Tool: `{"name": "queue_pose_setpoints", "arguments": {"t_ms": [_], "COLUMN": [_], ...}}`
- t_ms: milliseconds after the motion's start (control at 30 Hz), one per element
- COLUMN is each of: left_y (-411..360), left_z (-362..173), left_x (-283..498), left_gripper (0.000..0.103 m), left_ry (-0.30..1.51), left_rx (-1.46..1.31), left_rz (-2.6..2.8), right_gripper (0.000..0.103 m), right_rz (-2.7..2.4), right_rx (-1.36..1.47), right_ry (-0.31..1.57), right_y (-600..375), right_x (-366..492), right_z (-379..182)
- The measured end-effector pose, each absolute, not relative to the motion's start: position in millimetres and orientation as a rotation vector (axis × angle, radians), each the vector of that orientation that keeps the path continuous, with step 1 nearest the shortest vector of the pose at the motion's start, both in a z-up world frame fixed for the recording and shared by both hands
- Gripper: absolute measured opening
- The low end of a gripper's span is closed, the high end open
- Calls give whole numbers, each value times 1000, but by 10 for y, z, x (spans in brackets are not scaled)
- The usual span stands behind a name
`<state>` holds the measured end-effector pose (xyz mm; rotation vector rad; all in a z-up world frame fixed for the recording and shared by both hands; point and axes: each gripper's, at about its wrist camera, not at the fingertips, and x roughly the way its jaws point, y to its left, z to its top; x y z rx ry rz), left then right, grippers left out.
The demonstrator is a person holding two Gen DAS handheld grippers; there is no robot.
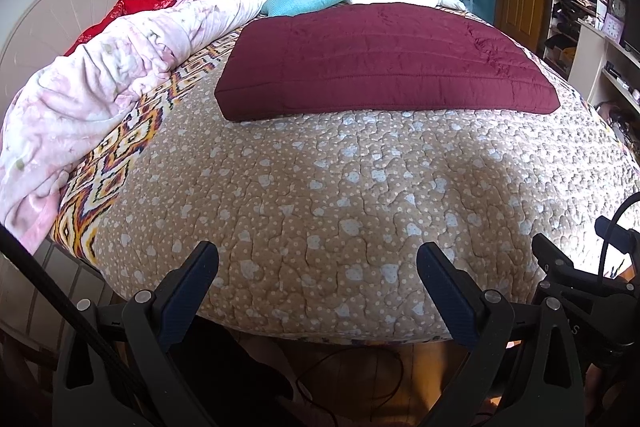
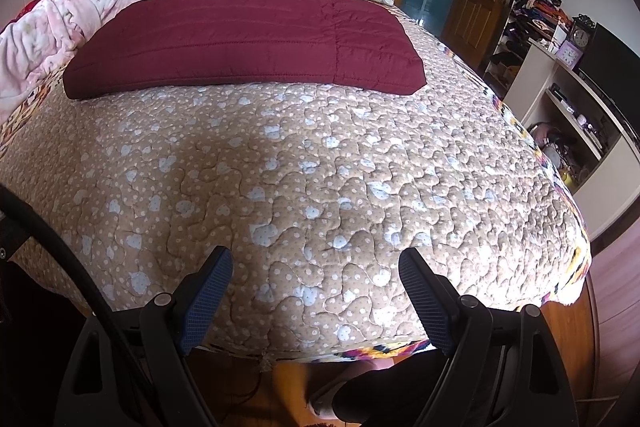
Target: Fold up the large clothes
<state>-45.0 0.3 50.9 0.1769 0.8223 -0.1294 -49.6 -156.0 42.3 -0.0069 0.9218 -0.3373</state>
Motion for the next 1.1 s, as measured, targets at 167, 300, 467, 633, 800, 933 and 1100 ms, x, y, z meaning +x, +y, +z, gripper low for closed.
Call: {"name": "queue_pose_setpoints", "arguments": {"t_ms": [167, 300, 467, 633, 800, 933, 1100], "left_y": [-3, -3, -7, -3, 10, 26, 34], "left_z": [499, 493, 491, 476, 453, 432, 417], "left_x": [-450, -449, -447, -448, -447, -446, -438], "left_gripper": [99, 99, 99, 99, 99, 99, 99], "left_ry": [827, 826, 828, 831, 839, 847, 854], "left_rx": [180, 181, 181, 182, 183, 183, 184], "left_rz": [-132, -133, -131, -134, -136, -136, -137], "right_gripper": [88, 88, 88, 88, 88, 88, 88], "right_rz": [-335, -331, -330, -330, -326, -319, -318], "right_rx": [-11, -13, -13, -12, -18, -25, -26], "right_ry": [923, 925, 923, 921, 923, 926, 925], "right_y": [-1550, -1544, -1545, -1545, -1524, -1500, -1498], "right_x": [-491, -487, -490, -489, -490, -489, -491], "right_z": [420, 412, 410, 411, 401, 388, 381]}}
